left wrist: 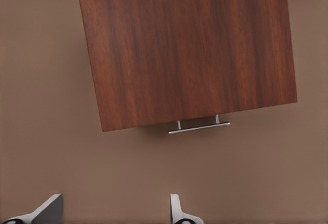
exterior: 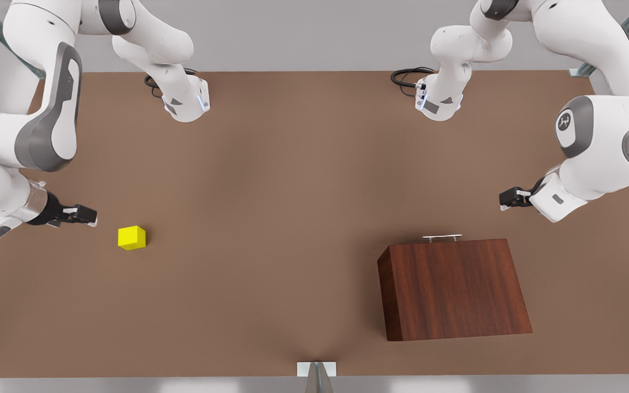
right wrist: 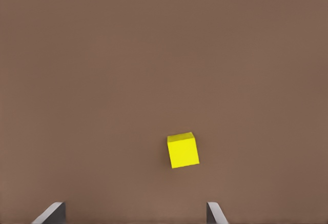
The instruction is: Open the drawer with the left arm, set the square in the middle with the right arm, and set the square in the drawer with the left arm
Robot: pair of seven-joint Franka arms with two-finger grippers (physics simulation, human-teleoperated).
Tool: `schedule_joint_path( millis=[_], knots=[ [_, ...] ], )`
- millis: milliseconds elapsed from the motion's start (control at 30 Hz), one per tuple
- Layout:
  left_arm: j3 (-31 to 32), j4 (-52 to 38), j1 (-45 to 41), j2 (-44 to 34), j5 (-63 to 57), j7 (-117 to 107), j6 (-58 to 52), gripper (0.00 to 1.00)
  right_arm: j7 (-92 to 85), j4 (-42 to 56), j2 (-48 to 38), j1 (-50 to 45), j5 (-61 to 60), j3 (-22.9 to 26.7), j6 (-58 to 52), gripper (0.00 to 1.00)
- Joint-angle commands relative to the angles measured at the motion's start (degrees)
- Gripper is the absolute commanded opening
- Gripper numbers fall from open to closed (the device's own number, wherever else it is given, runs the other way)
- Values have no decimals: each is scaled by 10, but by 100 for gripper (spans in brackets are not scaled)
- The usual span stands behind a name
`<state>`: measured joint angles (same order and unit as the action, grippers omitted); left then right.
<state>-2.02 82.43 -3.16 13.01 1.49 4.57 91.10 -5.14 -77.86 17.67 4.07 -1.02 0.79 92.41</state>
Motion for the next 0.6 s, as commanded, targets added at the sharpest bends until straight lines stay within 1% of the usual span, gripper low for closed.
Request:
schedule_joint_path(
  millis=[0, 67, 100, 167, 200, 233, 267, 333, 367, 433, 500, 567],
  knots=[
    [0, 0, 1, 0, 0, -1, 1, 100, 0, 0, 1, 1, -1, 0, 0, 100],
    [1, 22, -2, -8, 7, -107, 6, 100, -1, -7, 6, 0, -6, 0, 0, 100],
    [1, 62, -2, -32, 7, -178, 25, 100, -1, -22, 15, -8, -5, 0, 8, 100],
    [1, 199, -2, -104, 28, -344, 158, 100, -1, -76, 31, -6, -4, 0, 53, 100],
    [1, 256, -3, -129, 40, -416, 221, 100, 0, -122, 34, -6, 0, 1, 107, 100],
    [2, 285, -3, -139, 40, -469, 259, 100, -6, -142, 36, 4, 0, 3, 124, 100],
    [2, 331, -5, -152, 40, -521, 323, 100, -8, -153, 37, 15, 0, 3, 124, 100],
    [2, 403, -13, -169, 40, -623, 423, 100, -8, -198, 39, 9, 37, 3, 154, 100],
    [2, 411, -19, -171, 40, -637, 431, 100, -8, -218, 37, 9, 37, 3, 163, 100],
    [3, 453, -41, -173, 40, -697, 492, 100, -8, -291, 36, 11, 39, 4, 239, 100],
    [4, 490, -55, -171, 40, -736, 552, 100, -8, -306, 39, 15, 39, 4, 263, 100],
    [5, 498, -56, -161, 51, -775, 576, 100, -8, -298, 64, 13, 40, 4, 310, 100]
  ],
)
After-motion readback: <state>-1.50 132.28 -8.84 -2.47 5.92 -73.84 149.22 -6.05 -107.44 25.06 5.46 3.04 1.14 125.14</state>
